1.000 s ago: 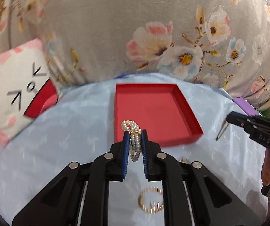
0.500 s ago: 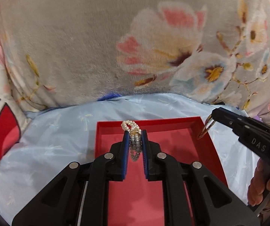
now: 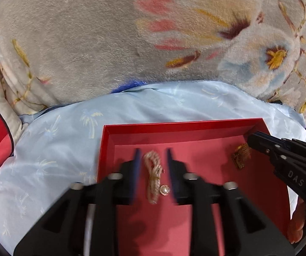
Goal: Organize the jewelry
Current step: 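Carry the watch and pearl bracelet into the red box and open both tools, then lift both open tools out of the red box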
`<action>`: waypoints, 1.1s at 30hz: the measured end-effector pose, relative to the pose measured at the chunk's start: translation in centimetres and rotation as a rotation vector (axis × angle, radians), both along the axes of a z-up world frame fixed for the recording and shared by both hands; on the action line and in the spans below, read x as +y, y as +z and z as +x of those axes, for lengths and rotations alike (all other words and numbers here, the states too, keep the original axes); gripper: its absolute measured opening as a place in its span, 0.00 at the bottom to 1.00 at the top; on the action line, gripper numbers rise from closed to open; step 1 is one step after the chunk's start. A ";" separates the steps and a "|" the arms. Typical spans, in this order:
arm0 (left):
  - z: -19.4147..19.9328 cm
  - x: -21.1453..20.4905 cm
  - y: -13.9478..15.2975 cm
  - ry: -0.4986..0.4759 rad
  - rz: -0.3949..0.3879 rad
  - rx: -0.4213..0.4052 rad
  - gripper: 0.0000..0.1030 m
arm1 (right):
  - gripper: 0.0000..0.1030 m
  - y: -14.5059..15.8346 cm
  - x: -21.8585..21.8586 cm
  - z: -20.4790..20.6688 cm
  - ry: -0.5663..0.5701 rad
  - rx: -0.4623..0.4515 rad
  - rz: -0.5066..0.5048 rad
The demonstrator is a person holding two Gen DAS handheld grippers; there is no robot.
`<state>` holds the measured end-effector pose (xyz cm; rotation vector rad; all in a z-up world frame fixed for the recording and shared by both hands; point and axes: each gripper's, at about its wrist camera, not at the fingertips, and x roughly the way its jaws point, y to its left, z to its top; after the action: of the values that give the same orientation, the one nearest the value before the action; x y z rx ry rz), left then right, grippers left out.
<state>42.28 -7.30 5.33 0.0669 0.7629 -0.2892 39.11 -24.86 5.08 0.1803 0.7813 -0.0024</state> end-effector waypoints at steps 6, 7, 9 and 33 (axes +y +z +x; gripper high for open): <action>-1.0 0.9 0.9 0.023 -0.001 -0.015 0.49 | 0.18 1.9 -0.2 -2.5 0.018 -0.042 0.020; -1.5 1.2 1.3 0.023 -0.010 -0.021 0.52 | 0.19 2.6 -0.1 -3.6 0.028 -0.058 0.021; -3.2 2.2 2.4 0.023 -0.020 -0.038 0.64 | 0.25 3.7 -0.1 -5.8 0.039 -0.083 0.014; -26.9 8.1 -4.1 0.038 0.044 0.110 0.72 | 0.31 -3.8 3.9 -32.0 0.103 0.028 0.008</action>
<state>15.41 0.82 1.21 0.0779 0.8788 -0.2413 7.13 -20.98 1.24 0.1479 0.8182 0.0955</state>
